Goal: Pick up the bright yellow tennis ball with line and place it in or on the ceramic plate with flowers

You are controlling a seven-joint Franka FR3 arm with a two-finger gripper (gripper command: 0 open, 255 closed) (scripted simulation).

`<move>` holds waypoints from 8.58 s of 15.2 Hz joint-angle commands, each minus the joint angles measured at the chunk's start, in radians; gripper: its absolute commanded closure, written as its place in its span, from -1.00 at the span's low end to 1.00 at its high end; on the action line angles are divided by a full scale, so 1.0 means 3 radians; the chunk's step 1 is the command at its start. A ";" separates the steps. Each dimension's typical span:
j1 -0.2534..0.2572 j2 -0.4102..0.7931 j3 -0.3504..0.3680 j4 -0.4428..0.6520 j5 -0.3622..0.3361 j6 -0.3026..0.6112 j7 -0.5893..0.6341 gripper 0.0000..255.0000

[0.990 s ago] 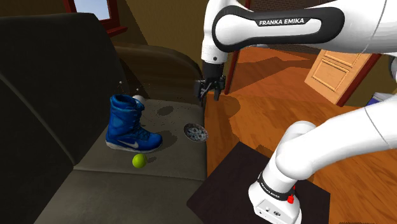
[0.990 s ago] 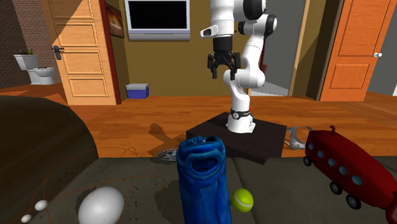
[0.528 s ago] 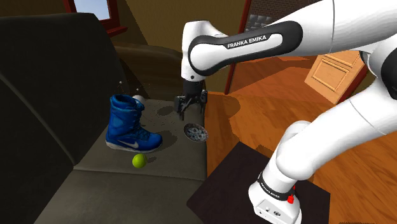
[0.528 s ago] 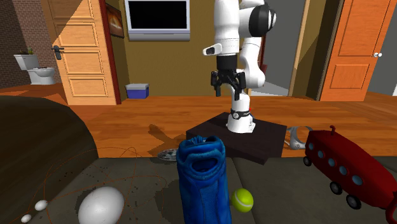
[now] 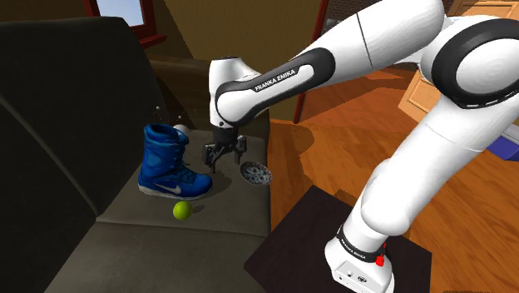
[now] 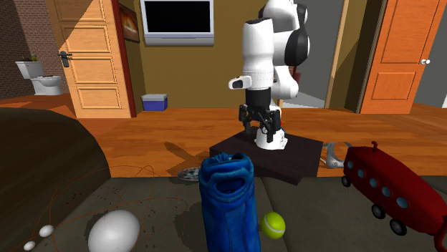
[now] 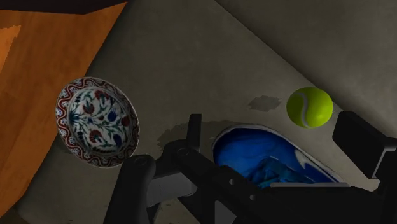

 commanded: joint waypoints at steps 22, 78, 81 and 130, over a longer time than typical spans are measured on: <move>0.0440 0.2337 -0.0053 0.1333 -0.0765 0.0975 0.1091 -1.00; 0.0604 0.1581 -0.0166 0.0514 -0.1526 0.0823 0.1523 -1.00; 0.0694 0.1689 -0.0217 0.0496 -0.1684 0.0901 0.1674 -1.00; 0.0404 0.0902 -0.0227 0.0267 -0.1332 0.0471 0.1030 1.00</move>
